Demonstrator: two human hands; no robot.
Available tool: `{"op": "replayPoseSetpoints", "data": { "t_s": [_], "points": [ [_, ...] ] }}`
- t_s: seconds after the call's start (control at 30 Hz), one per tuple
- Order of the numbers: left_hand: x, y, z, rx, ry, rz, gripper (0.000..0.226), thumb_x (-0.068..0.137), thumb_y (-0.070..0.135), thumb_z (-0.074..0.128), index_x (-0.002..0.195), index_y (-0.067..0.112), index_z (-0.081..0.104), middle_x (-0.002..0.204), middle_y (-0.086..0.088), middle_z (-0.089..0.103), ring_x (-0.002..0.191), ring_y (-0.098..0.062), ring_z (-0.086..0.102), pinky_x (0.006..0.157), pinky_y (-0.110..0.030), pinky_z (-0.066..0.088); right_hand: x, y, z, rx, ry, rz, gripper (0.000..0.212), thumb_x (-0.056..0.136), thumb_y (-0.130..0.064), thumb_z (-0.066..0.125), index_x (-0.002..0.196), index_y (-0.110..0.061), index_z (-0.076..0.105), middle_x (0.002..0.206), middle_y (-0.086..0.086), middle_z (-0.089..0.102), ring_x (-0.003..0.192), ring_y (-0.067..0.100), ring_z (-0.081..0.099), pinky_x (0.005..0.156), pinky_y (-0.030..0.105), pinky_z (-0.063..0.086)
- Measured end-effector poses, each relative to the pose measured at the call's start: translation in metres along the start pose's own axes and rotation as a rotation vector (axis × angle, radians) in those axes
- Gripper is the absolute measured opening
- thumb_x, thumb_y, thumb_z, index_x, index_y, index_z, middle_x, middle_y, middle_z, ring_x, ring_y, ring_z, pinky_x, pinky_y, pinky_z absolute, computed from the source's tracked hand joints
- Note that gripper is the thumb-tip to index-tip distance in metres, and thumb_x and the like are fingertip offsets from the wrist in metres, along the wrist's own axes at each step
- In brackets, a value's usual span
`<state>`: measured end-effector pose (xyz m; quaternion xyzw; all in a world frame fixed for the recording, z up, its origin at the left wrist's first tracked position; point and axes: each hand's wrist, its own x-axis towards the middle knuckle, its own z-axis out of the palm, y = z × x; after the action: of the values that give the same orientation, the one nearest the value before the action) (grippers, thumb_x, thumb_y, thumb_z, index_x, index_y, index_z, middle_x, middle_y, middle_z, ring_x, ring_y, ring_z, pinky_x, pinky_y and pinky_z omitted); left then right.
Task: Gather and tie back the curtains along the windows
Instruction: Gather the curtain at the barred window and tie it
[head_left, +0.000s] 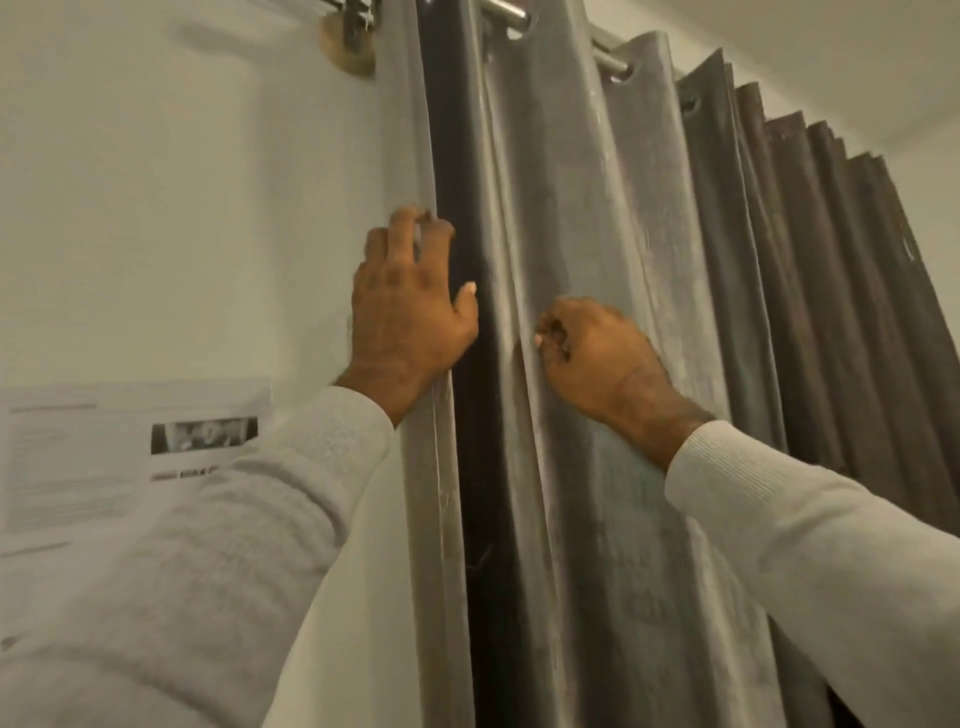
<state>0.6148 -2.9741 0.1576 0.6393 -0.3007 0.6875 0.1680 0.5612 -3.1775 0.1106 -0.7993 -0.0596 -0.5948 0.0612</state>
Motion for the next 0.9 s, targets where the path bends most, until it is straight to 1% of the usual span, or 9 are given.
{"op": "replayPoseSetpoints", "data": {
  "t_s": [0.13, 0.27, 0.37, 0.47, 0.53, 0.63, 0.77, 0.83, 0.9],
  "points": [
    [0.06, -0.005, 0.004, -0.017, 0.022, -0.132, 0.081, 0.093, 0.038, 0.074, 0.157, 0.014, 0.03, 0.148, -0.017, 0.05, 0.125, -0.039, 0.058, 0.102, -0.051, 0.056, 0.069, 0.009, -0.004, 0.001, 0.094, -0.064, 0.011, 0.103, -0.031, 0.057, 0.099, -0.021, 0.061, 0.091, -0.005, 0.059, 0.081, 0.017, 0.054, 0.072, 0.032, 0.044],
    [0.106, -0.011, -0.006, -0.055, 0.035, -0.337, 0.076, 0.095, 0.033, 0.073, 0.156, 0.015, 0.03, 0.123, -0.013, 0.065, 0.11, -0.037, 0.066, 0.099, -0.05, 0.055, 0.132, 0.017, -0.005, 0.175, 0.255, -0.053, 0.037, 0.105, -0.054, 0.05, 0.083, -0.024, 0.052, 0.074, -0.011, 0.054, 0.073, 0.019, 0.055, 0.066, 0.03, 0.037],
    [0.134, -0.019, -0.015, -0.133, 0.049, -0.481, 0.067, 0.091, 0.037, 0.071, 0.15, 0.02, 0.046, 0.131, -0.011, 0.065, 0.116, -0.035, 0.065, 0.104, -0.048, 0.056, 0.169, 0.013, -0.008, 0.407, 0.315, 0.003, 0.059, 0.092, -0.081, 0.048, 0.099, -0.024, 0.063, 0.085, -0.006, 0.068, 0.083, 0.018, 0.063, 0.076, 0.033, 0.049],
    [0.158, -0.025, -0.025, -0.174, 0.069, -0.591, 0.057, 0.088, 0.037, 0.068, 0.142, 0.022, 0.06, 0.138, -0.011, 0.066, 0.115, -0.037, 0.067, 0.096, -0.05, 0.062, 0.189, 0.0, -0.011, 0.545, 0.151, -0.021, 0.082, 0.078, -0.094, 0.052, 0.124, -0.026, 0.06, 0.112, 0.0, 0.069, 0.105, 0.024, 0.066, 0.092, 0.038, 0.056],
    [0.162, -0.022, -0.033, -0.171, 0.041, -0.6, 0.038, 0.097, 0.028, 0.065, 0.135, 0.019, 0.066, 0.128, -0.011, 0.07, 0.106, -0.035, 0.07, 0.086, -0.049, 0.065, 0.197, -0.007, -0.012, 0.512, 0.067, -0.026, 0.089, 0.079, -0.086, 0.062, 0.139, -0.021, 0.054, 0.13, 0.006, 0.064, 0.118, 0.029, 0.063, 0.099, 0.043, 0.056],
    [0.162, -0.012, -0.042, -0.107, -0.027, -0.55, 0.02, 0.105, 0.012, 0.055, 0.112, 0.012, 0.074, 0.106, -0.014, 0.073, 0.093, -0.034, 0.072, 0.076, -0.047, 0.066, 0.209, -0.005, -0.01, 0.424, 0.037, 0.035, 0.059, 0.091, -0.051, 0.067, 0.137, -0.015, 0.055, 0.134, 0.012, 0.061, 0.118, 0.035, 0.063, 0.096, 0.043, 0.056],
    [0.168, 0.002, -0.043, -0.146, -0.093, -0.56, 0.025, 0.103, -0.002, 0.055, 0.101, 0.008, 0.078, 0.093, -0.015, 0.075, 0.081, -0.029, 0.072, 0.062, -0.033, 0.06, 0.215, -0.008, 0.009, 0.588, 0.042, -0.127, 0.026, 0.096, -0.023, 0.065, 0.117, -0.01, 0.071, 0.115, 0.015, 0.07, 0.105, 0.032, 0.067, 0.093, 0.039, 0.057],
    [0.173, 0.007, -0.04, -0.184, -0.117, -0.579, 0.02, 0.102, -0.002, 0.06, 0.106, 0.005, 0.078, 0.097, -0.016, 0.076, 0.083, -0.029, 0.072, 0.064, -0.033, 0.06, 0.223, 0.005, 0.014, 0.814, -0.08, -0.291, 0.01, 0.099, -0.013, 0.067, 0.098, -0.006, 0.075, 0.092, 0.011, 0.075, 0.085, 0.019, 0.069, 0.078, 0.03, 0.058],
    [0.178, 0.008, -0.035, -0.191, -0.116, -0.585, 0.014, 0.102, 0.003, 0.063, 0.11, 0.002, 0.075, 0.102, -0.017, 0.074, 0.088, -0.03, 0.073, 0.065, -0.035, 0.059, 0.231, 0.03, 0.003, 1.01, -0.153, -0.291, 0.019, 0.103, -0.021, 0.068, 0.086, -0.014, 0.075, 0.069, -0.006, 0.07, 0.062, 0.004, 0.063, 0.06, 0.021, 0.052]
  ]
}}
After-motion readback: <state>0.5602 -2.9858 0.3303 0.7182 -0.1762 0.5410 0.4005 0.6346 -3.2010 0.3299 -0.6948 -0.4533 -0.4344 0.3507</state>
